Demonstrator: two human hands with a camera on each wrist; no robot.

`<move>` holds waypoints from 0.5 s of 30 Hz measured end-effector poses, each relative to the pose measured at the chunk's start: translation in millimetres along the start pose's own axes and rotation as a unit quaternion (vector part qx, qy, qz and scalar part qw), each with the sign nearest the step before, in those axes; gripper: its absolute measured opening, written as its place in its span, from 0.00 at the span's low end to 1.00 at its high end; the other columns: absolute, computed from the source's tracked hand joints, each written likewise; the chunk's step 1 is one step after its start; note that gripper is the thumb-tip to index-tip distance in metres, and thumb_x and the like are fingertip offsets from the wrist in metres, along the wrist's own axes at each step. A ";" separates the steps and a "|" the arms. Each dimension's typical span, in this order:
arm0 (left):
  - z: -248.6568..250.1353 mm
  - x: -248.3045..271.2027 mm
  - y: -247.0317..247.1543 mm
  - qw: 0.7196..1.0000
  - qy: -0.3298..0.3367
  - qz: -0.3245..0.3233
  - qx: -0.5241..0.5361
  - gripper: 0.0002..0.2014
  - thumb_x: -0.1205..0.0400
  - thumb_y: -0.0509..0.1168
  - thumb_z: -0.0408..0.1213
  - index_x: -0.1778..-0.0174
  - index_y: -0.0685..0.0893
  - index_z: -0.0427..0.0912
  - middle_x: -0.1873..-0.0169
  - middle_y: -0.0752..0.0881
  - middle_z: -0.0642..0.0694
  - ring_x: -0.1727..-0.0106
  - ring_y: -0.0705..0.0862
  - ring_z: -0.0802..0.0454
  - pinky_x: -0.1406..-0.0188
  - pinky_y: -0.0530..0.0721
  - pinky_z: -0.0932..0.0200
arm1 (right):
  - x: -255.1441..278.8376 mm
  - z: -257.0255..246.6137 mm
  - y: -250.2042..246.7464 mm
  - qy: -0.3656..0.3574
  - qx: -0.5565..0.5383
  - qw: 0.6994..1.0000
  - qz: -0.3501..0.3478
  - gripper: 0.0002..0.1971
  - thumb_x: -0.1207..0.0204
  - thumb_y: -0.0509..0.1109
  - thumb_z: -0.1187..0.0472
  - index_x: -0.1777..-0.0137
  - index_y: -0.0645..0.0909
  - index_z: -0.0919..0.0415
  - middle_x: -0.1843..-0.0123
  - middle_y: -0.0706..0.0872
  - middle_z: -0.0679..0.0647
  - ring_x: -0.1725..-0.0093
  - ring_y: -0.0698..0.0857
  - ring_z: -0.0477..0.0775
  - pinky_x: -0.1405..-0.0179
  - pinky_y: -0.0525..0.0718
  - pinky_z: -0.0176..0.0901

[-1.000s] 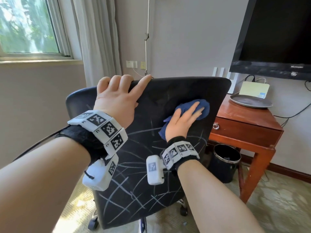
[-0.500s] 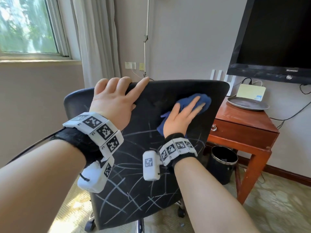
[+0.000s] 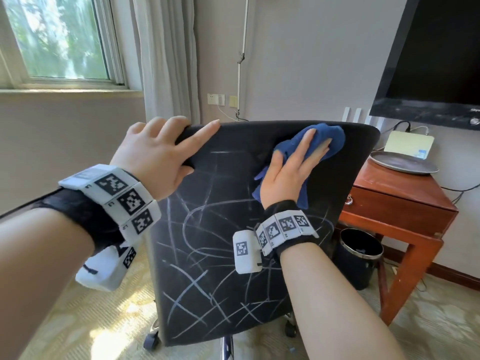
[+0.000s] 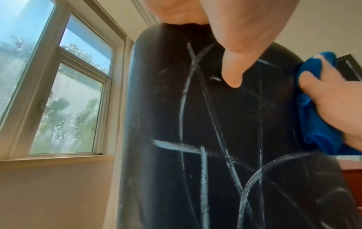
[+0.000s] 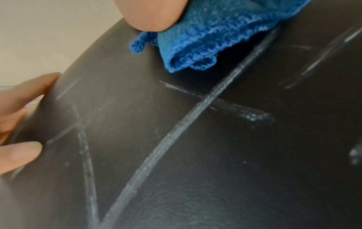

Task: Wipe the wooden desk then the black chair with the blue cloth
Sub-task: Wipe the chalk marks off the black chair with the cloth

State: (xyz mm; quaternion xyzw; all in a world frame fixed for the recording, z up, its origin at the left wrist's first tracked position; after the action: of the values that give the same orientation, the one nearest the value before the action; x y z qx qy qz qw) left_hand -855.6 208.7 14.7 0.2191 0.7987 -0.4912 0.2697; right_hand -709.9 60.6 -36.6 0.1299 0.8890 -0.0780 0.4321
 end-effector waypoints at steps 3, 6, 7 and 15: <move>12.9 -1.8 -4.0 1.000 0.014 -0.009 0.021 0.43 0.28 0.73 0.46 0.20 0.57 0.53 0.38 0.78 0.38 0.46 0.80 0.34 0.47 0.79 0.40 | -5.9 14.6 -9.1 0.039 -0.027 0.999 0.009 0.30 0.17 0.54 0.59 0.19 0.45 0.57 0.18 0.40 0.69 0.18 0.43 0.65 0.24 0.44 0.35; 18.7 -3.8 -12.1 0.997 0.015 -0.022 0.078 0.39 0.21 0.64 0.50 0.17 0.50 0.55 0.28 0.73 0.46 0.34 0.76 0.40 0.40 0.77 0.45 | -15.5 32.7 -17.3 0.112 -0.077 0.990 0.019 0.29 0.15 0.54 0.63 0.18 0.46 0.63 0.17 0.40 0.67 0.17 0.45 0.63 0.32 0.42 0.21; 16.5 -2.6 -11.4 0.995 0.014 -0.024 0.099 0.38 0.19 0.61 0.51 0.18 0.46 0.56 0.26 0.71 0.48 0.32 0.75 0.42 0.40 0.77 0.47 | -17.3 37.7 -18.2 0.141 -0.091 0.986 0.014 0.29 0.15 0.53 0.63 0.18 0.45 0.63 0.17 0.40 0.66 0.17 0.44 0.62 0.34 0.43 0.21; 32.1 4.6 -5.4 0.990 0.032 -0.023 0.132 0.45 0.29 0.75 0.47 0.19 0.56 0.52 0.31 0.74 0.45 0.46 0.83 0.37 0.60 0.84 0.49 | 49.1 -50.5 19.0 -0.071 0.017 0.988 -0.135 0.34 0.20 0.49 0.48 0.18 0.36 0.49 0.18 0.35 0.65 0.19 0.42 0.69 0.23 0.49 0.49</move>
State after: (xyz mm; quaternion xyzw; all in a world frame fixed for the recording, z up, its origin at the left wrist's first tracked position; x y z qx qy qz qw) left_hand -855.4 177.9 3.3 0.2497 0.7402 -0.5911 0.2010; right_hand -771.1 99.4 -44.7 0.0101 0.8640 -0.1596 0.4775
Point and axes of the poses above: each hand's wrist, its own x-axis away from the middle knuckle, its own y-axis out of the palm, z = x × y, the point moved 10 cm from there along -x, towards the middle knuckle
